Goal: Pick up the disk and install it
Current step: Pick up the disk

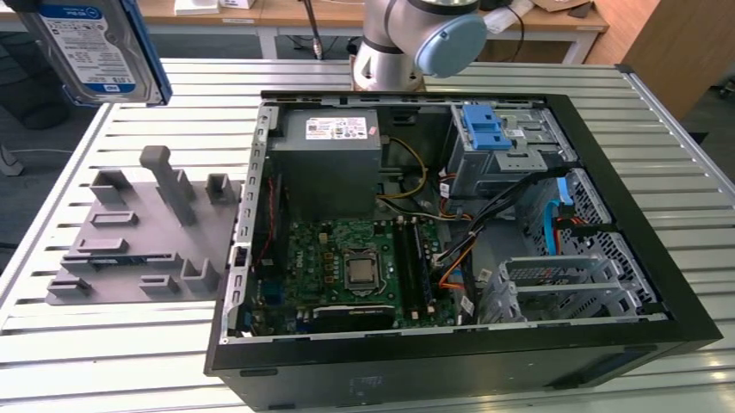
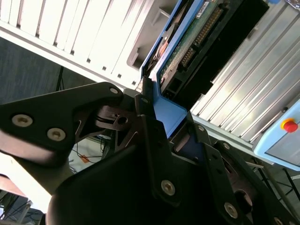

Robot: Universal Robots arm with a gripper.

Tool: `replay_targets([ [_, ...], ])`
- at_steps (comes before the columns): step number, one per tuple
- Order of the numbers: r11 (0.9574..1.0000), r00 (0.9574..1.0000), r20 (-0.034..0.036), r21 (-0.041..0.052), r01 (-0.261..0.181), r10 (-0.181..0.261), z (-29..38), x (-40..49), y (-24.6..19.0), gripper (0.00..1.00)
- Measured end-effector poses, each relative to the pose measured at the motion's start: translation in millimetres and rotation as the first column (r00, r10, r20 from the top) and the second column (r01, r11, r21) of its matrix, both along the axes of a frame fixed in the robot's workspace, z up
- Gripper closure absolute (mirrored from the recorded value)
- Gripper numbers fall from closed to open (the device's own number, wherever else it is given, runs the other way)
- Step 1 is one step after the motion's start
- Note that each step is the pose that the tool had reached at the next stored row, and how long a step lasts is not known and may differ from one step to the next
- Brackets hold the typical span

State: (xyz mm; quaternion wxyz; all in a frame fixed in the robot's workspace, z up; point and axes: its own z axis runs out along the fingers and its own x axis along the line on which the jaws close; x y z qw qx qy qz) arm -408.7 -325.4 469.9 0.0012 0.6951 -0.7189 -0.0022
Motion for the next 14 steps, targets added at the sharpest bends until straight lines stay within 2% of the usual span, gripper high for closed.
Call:
replay_targets([
  [14, 1.0000, 1.0000, -0.0001, -0.0001, 0.000, 0.000, 0.0, 8.2, 0.0, 0.64],
])
